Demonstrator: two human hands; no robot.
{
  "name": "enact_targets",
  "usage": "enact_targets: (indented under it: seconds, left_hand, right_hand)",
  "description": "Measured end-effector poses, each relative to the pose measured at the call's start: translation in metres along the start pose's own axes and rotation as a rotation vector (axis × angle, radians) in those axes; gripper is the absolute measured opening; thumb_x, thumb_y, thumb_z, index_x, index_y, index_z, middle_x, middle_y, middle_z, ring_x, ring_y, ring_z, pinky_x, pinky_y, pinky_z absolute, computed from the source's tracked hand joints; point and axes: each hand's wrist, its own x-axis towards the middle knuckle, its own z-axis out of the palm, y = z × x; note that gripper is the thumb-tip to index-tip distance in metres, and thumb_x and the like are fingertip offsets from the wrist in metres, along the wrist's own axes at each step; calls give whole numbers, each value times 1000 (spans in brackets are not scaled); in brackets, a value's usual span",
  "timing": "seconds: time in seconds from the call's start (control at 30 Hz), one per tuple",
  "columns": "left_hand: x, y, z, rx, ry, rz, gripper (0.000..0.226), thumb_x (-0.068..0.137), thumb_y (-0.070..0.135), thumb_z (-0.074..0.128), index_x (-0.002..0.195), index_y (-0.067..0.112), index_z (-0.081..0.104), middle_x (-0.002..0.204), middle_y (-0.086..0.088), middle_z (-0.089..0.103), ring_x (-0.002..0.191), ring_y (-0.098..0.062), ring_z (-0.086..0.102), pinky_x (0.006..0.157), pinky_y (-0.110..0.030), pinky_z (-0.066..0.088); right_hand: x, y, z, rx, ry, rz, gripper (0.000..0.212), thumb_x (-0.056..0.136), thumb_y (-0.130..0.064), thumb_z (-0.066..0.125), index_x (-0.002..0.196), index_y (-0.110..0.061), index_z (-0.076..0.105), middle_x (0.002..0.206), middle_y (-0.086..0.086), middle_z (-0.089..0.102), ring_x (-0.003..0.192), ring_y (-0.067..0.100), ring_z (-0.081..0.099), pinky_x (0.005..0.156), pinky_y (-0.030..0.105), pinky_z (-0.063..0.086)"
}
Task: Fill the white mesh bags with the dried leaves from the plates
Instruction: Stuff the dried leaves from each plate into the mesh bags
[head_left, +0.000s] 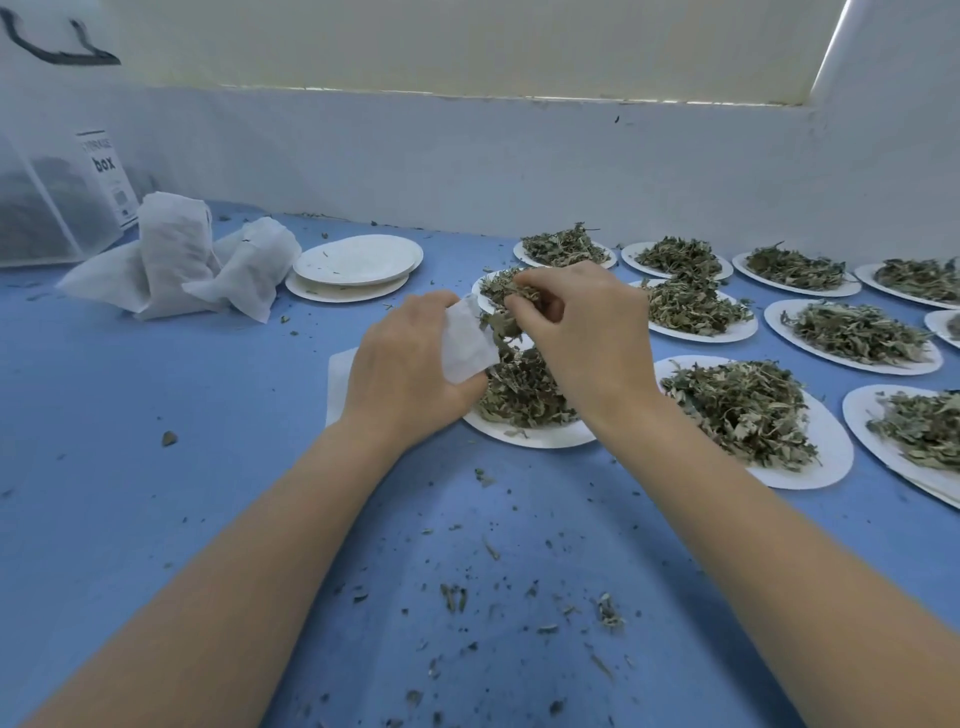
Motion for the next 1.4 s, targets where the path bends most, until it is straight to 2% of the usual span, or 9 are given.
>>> enact_targets:
  seconds: [0.3,0.43,0.57,0.7,0.87,0.93,1.03,1.1,1.4]
  left_hand:
    - [1,6,4,-10,95,-10,59,66,21,77,116,-1,55,107,-15,62,95,-34,58,78,-40,43]
    - [2,8,2,-32,83,25,57,63,18,80,112,-4,57,101,-17,64,89,-36,60,75,-41,45]
    - [1,7,0,-17,49,95,52,64,23,75,105,-6,60,92,-18,64,80,-37,63,71,-42,48]
    - [1,7,-3,21,40,164,56,70,39,60,104,-5,61,87,-17,64,75,-35,62,68,-41,49]
    - [0,11,-7,-34,81,152,57,69,40,52,103,-6,61,89,-17,65,78,-33,63,69,-35,47]
    - [0,12,-9,-48,100,140,58,69,39,53,104,-6,60,91,-16,65,80,-33,63,69,-31,45]
    - [1,11,-8,-35,102,130,55,68,33,66,106,-7,60,93,-17,65,83,-34,64,71,-35,47]
    - [1,10,-7,-21,90,111,55,65,25,71,107,-7,59,94,-18,65,84,-35,63,72,-37,47]
    - [0,4,-2,10,80,111,54,68,20,79,111,-3,58,99,-16,63,88,-34,60,76,-39,44]
  right_hand:
    - [-3,-5,3,369,-217,202,17,75,-23,77,83,-25,62,68,-15,63,62,-10,56,62,1,38]
    - [1,-3,-3,322,-480,95,13,88,-18,63,89,-12,74,79,4,70,72,8,58,68,19,43]
    - [7,-2,-5,195,-699,-20,19,90,-4,49,85,11,60,83,28,54,72,27,44,65,37,34]
    - [6,2,-7,240,-517,7,12,80,-8,67,91,-9,70,84,7,66,77,16,59,73,25,45]
    - [6,9,-4,230,-345,149,44,70,-31,79,105,-23,55,104,-5,51,77,-2,48,67,2,36]
    - [7,9,-4,231,-441,185,52,75,-40,74,120,-26,54,109,-8,51,84,-4,50,70,5,37]
    - [8,7,-7,461,-544,312,45,78,-35,73,120,-26,60,89,-12,63,72,5,65,74,20,53]
    - [8,7,-8,505,-507,312,35,76,-31,77,109,-23,67,78,-12,67,61,5,65,69,21,56]
    - [11,8,-11,605,-178,377,11,74,-16,79,83,-21,75,77,-4,73,76,8,70,81,32,57]
